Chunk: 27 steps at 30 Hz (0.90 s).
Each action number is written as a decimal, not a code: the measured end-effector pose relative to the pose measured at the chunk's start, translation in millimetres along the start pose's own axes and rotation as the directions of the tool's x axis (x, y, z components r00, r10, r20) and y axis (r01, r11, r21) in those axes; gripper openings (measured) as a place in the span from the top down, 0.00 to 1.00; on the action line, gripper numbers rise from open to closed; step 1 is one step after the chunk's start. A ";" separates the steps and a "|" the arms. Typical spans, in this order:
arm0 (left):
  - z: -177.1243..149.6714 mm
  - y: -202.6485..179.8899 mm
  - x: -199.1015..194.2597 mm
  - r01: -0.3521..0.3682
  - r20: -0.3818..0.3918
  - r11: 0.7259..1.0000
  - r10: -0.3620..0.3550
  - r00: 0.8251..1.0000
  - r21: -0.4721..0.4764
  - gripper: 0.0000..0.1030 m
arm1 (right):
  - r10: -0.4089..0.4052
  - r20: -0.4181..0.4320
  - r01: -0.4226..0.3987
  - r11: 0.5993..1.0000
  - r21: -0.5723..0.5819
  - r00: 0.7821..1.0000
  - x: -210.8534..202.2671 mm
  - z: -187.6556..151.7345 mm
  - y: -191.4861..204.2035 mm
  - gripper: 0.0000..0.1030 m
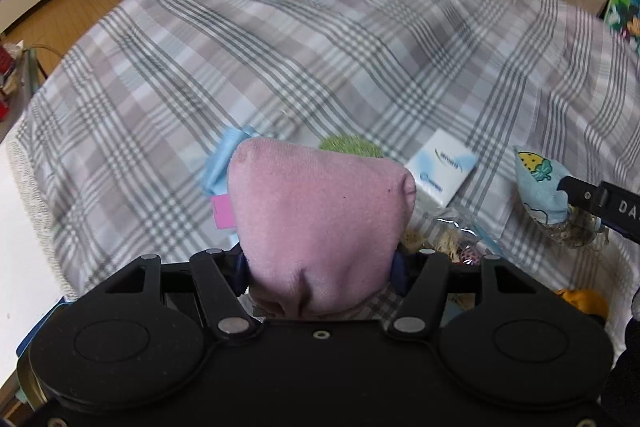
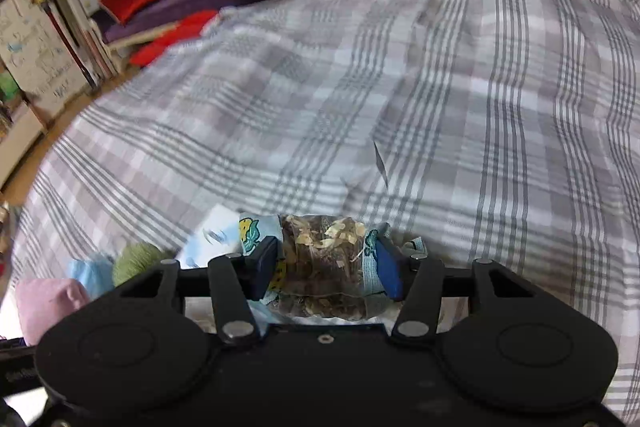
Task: Organize soft objects
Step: 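Carry the pink pouch into the gold tray and open the left tool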
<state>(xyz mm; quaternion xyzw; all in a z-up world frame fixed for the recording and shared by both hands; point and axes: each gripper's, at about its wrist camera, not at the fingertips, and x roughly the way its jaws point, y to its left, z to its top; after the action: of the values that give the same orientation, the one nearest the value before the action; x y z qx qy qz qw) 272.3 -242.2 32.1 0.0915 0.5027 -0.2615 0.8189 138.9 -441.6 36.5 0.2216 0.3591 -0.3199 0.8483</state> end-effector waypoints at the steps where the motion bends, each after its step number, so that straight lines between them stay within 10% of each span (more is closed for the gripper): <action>1: 0.0 3.4 -6.2 -0.002 0.004 1.000 0.002 1.000 -0.009 0.43 | 0.011 0.022 -0.010 1.000 -0.007 1.000 -7.0 0.0 2.4 0.50; 13: -38.8 66.3 -65.1 -0.103 -0.045 0.992 0.099 0.994 -0.079 0.43 | 0.326 0.071 -0.300 0.922 -0.247 0.943 -81.0 -30.6 55.3 0.50; 27: -136.8 177.9 -40.8 -0.303 -0.249 0.913 0.237 0.939 -0.273 0.43 | 0.546 -0.274 -0.602 0.620 -0.504 0.792 -92.8 -124.8 140.7 0.50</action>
<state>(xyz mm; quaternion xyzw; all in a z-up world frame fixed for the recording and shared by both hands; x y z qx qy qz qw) 244.1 -21.5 -17.8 0.0590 0.6034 -0.0525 0.7935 129.4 -232.4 46.4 0.0769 0.3866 0.1004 0.9135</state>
